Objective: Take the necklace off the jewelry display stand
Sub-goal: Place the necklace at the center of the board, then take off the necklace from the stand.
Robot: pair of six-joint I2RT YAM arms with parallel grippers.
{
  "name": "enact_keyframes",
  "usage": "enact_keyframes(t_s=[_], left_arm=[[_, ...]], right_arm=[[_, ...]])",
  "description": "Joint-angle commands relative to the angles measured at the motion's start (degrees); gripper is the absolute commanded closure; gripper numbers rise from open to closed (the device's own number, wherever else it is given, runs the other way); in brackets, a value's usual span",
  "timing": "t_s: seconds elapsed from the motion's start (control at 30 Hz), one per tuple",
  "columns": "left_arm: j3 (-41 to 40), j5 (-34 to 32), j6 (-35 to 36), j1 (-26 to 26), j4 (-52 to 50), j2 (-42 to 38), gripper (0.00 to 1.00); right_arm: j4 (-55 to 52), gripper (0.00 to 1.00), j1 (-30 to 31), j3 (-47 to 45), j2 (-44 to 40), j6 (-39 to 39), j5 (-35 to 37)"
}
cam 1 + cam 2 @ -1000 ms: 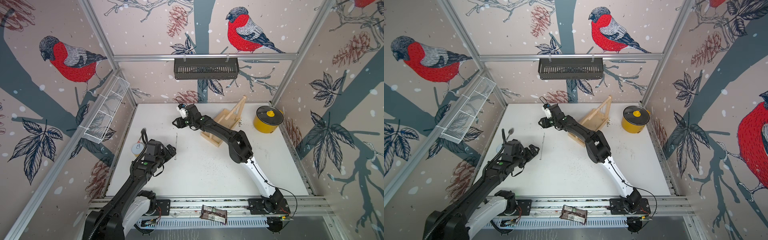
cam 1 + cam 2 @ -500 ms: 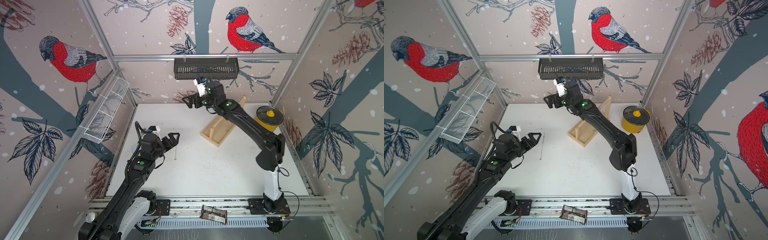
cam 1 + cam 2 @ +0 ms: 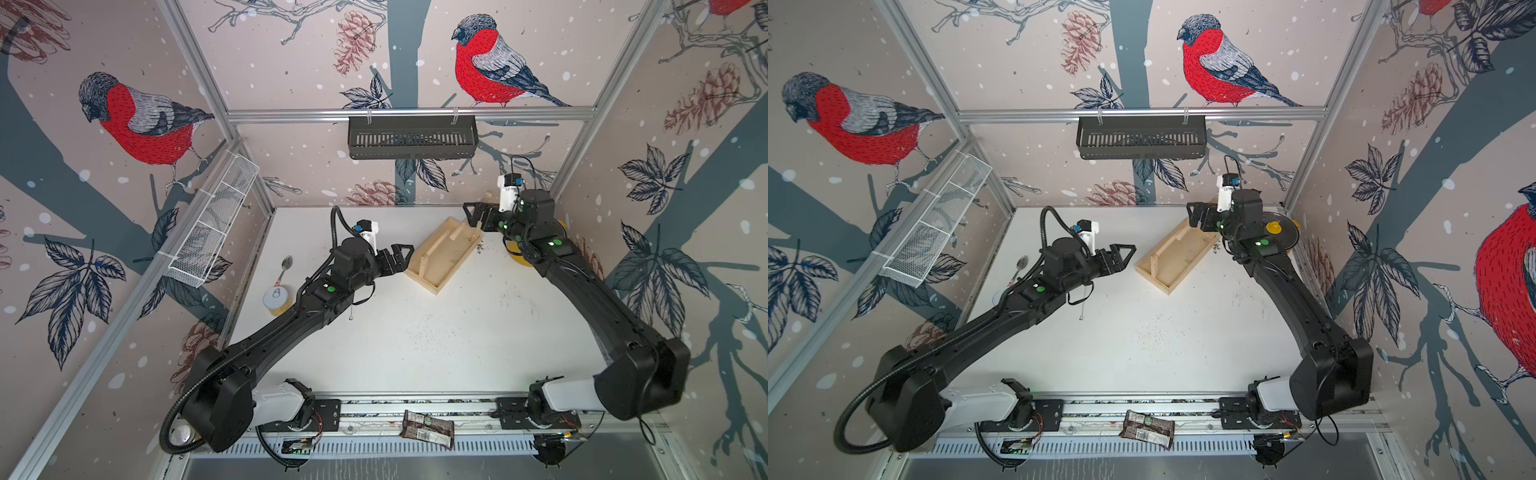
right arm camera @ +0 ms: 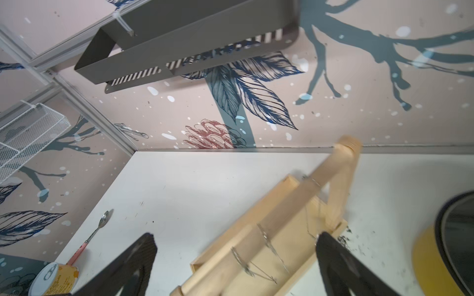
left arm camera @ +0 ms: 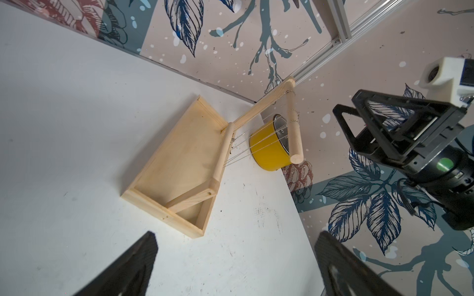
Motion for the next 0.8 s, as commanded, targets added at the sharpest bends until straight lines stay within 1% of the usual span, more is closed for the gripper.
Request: enact_keyframes(t_s=[0.0,0.07,0.13,0.23,0.33,0.47,0.63,0.77], left_arm=[[2.9,-0.7,0.6,-1.6,6.1,3.6,0.03],[4.6,-0.4,0.2,-2.4,7.7,6.2,0.03],[6.5,0.1,-0.3,-3.0,8.7,8.4,0.03],[8.3,1.5,-1.4,-3.3,10.1,11.3,0.03],[9.3,2.7,-2.5,-3.4,11.1,13.1,0.03],[9.3,2.4,-2.4,-3.5,10.8,13.2,0.03],[8.5,1.1,-1.4,-3.4,9.8,12.4,0.03],[8.1,1.3,-1.3,-3.4,10.3,12.5,0.03]], right_arm=[[3.2,0.08,-2.7,-5.2,-2.0,2.0,-1.1],[2.6,0.13,-3.7,-7.9,-2.3,1.8,0.2],[3.0,0.14,-3.8,-10.3,-2.5,1.2,1.8],[5.3,0.19,-3.8,-13.1,-1.7,1.2,1.0],[6.1,0.26,-3.1,-13.3,0.3,0.9,-0.4],[5.3,0.32,-0.8,-11.6,3.6,-1.3,0.4],[6.4,0.35,1.7,-12.4,3.8,-2.1,2.1],[8.2,0.37,2.0,-13.5,3.1,-2.7,1.8]])
